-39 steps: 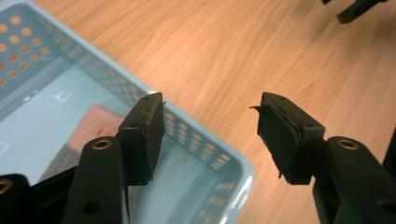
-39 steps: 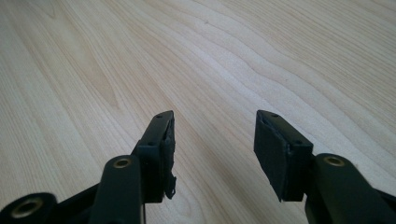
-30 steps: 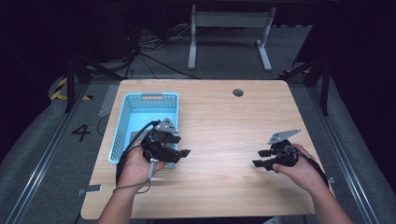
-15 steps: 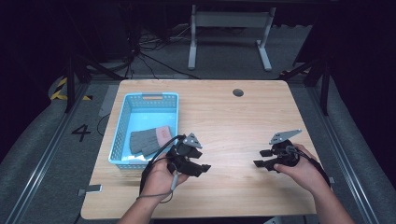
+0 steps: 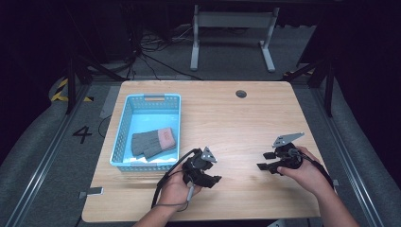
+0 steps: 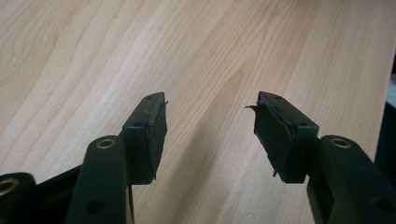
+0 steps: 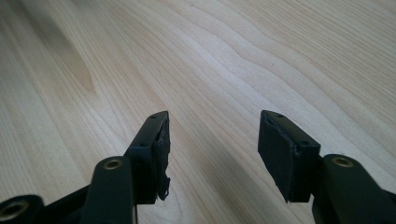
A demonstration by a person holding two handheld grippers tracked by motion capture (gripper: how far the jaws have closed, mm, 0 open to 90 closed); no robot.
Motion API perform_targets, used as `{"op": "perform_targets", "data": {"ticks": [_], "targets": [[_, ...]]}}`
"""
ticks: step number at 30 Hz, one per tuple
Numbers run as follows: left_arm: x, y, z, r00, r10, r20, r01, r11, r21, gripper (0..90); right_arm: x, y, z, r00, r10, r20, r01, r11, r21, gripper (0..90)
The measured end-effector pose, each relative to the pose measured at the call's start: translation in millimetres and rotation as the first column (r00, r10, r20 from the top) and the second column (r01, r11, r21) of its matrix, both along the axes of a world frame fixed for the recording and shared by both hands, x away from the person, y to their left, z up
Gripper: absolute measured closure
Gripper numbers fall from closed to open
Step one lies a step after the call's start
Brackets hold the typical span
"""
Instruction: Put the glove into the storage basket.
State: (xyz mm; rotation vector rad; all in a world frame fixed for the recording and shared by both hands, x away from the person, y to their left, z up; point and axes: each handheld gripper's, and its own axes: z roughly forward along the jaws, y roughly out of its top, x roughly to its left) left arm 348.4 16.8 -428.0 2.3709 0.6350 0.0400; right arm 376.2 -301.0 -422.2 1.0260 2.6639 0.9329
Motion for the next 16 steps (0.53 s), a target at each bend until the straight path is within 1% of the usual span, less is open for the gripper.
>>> {"op": "perform_targets", "data": {"ticks": [1, 3, 5, 6, 7, 8, 11, 13, 14, 16], "targets": [[0.6, -0.2, -2.2, 1.0000, 0.008, -0.004, -0.008, 1.0000, -0.001, 44.1, 0.3, -0.3, -0.7, 1.0000, 0.002, 0.004, -0.002, 1.0000, 0.003, 42.8], [1.9, -0.1, -5.3, 0.9996, 0.011, -0.025, -0.011, 0.9999, 0.004, 44.1, 0.5, -0.5, -1.9, 1.0000, 0.005, 0.007, -0.005, 1.0000, -0.001, 42.9], [2.3, -2.2, -8.7, 0.9998, 0.010, -0.020, -0.010, 0.9994, 0.034, 44.0, 0.6, -0.4, -2.9, 1.0000, 0.005, 0.003, -0.005, 1.0000, -0.008, 42.6], [2.5, -2.7, -9.3, 0.9999, 0.001, -0.016, 0.000, 0.9981, 0.062, 44.1, 0.8, -0.3, -3.8, 1.0000, 0.007, 0.005, -0.007, 0.9999, -0.013, 42.4], [1.8, -3.7, -10.3, 0.9999, 0.005, -0.014, -0.004, 0.9979, 0.065, 44.2, 0.8, -0.1, -4.6, 1.0000, 0.009, 0.003, -0.009, 0.9998, -0.016, 42.2], [1.9, -3.9, -10.4, 0.9999, -0.003, -0.014, 0.005, 0.9973, 0.074, 44.2, 0.7, 0.0, -5.1, 0.9999, 0.011, 0.001, -0.011, 0.9997, -0.019, 41.9], [2.2, -2.9, -10.9, 0.9997, -0.002, -0.025, 0.004, 0.9978, 0.066, 44.2, 0.8, -0.1, -6.9, 0.9999, 0.016, -0.003, -0.016, 0.9995, -0.028, 41.7], [2.9, -1.4, -11.7, 0.9993, 0.010, -0.037, -0.008, 0.9988, 0.049, 44.1, 1.1, -0.3, -7.2, 0.9999, 0.014, -0.003, -0.014, 0.9995, -0.028, 41.7], [3.4, -0.8, -11.3, 0.9991, 0.006, -0.042, -0.004, 0.9989, 0.047, 44.2, 1.1, -0.4, -7.2, 0.9999, 0.012, -0.004, -0.012, 0.9995, -0.029, 41.7], [2.8, -0.8, -11.0, 0.9992, 0.013, -0.039, -0.012, 0.9995, 0.028, 44.1, 1.7, -0.8, -7.7, 1.0000, 0.009, -0.001, -0.009, 0.9996, -0.028, 41.5]]}}
